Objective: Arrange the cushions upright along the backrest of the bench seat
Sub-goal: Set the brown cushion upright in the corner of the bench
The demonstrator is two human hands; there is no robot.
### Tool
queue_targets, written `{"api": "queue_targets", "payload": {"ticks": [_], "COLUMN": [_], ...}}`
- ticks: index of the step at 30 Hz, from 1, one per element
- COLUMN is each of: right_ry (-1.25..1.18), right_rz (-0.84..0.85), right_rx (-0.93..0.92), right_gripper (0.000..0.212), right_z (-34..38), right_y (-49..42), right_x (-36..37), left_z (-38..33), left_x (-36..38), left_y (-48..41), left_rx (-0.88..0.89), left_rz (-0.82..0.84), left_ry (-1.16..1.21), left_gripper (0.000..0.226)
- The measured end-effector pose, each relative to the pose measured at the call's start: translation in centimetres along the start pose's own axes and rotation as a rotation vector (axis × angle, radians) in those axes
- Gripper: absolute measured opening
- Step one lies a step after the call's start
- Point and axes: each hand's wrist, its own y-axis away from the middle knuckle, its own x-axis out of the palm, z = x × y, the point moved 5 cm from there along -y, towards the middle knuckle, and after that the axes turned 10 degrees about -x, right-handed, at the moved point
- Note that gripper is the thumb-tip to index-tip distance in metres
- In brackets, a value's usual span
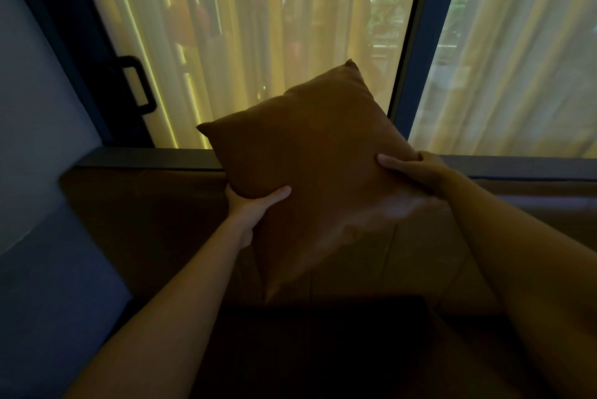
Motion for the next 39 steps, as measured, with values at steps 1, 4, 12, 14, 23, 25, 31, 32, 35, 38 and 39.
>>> {"api": "queue_targets", "payload": {"ticks": [1, 4, 12, 14, 23, 25, 31, 32, 35, 38, 39], "right_ry": [-0.024, -0.073, -0.061, -0.061, -0.05, -0.096, -0.118, -0.114, -0.111, -0.107, -0.107], "right_rz": [0.004, 0.051, 0.056, 0.052, 0.041, 0.052, 0.095, 0.102, 0.106, 0.123, 0.132], "right_rx": [-0.005, -0.012, 0.043, 0.06, 0.194, 0.234, 0.301, 0.312, 0.345, 0.357, 0.371], "right_gripper": [0.145, 0.129, 0.109, 0.108, 0.117, 0.121, 0.105, 0.102, 0.103, 0.107, 0.109], "right_z": [-0.2, -0.7, -3.1, -3.9, -10.5, -12.5, -17.9, -18.8, -21.7, -24.1, -24.8], "right_y": [0.5, 2.1, 8.6, 10.9, 21.1, 22.8, 25.0, 24.9, 24.8, 24.0, 23.9], "right_x": [0.1, 0.9, 4.4, 5.8, 15.1, 17.5, 23.9, 24.9, 27.8, 30.7, 31.6], "left_z": [0.3, 1.8, 6.6, 8.2, 19.6, 22.3, 29.1, 30.1, 33.2, 36.0, 36.8], "left_x": [-0.2, -1.0, -5.9, -7.7, -16.5, -18.2, -22.0, -22.5, -23.8, -25.1, -25.6], "left_y": [0.3, 1.6, 5.8, 6.9, 10.3, 10.2, 8.8, 8.4, 6.8, 4.9, 4.3], "left_rx": [0.009, 0.025, 0.021, 0.01, -0.074, -0.089, -0.166, -0.179, -0.224, -0.246, -0.257], "left_rz": [-0.006, -0.039, -0.024, -0.012, 0.03, 0.036, 0.013, 0.013, 0.012, -0.021, -0.033], "left_ry": [0.001, -0.003, 0.002, 0.006, 0.008, -0.009, -0.043, -0.044, -0.038, -0.048, -0.07], "left_gripper": [0.136, 0.136, 0.133, 0.134, 0.142, 0.141, 0.145, 0.149, 0.153, 0.144, 0.144]}}
